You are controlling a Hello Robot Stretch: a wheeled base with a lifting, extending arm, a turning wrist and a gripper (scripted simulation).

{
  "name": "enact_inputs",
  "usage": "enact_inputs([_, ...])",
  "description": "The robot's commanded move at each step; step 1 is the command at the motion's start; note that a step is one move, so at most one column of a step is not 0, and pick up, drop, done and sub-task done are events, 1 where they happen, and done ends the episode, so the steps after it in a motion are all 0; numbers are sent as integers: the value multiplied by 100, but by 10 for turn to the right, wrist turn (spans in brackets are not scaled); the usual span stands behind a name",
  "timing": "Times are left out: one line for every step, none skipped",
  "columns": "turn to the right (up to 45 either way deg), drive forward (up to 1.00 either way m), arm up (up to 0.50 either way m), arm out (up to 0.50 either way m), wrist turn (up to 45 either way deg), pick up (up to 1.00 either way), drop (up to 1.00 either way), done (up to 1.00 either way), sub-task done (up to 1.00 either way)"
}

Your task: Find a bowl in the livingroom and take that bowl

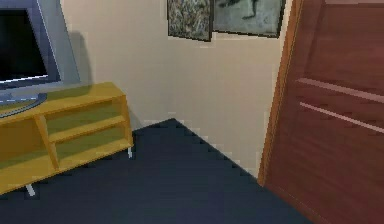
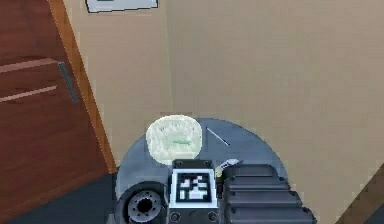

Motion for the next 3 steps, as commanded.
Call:
enact_inputs([0,0,0,28,0,0,0,0,0])
enact_inputs([0,0,0,0,450,0,0,0,0])
enact_inputs([0,0,0,0,450,0,0,0,0])
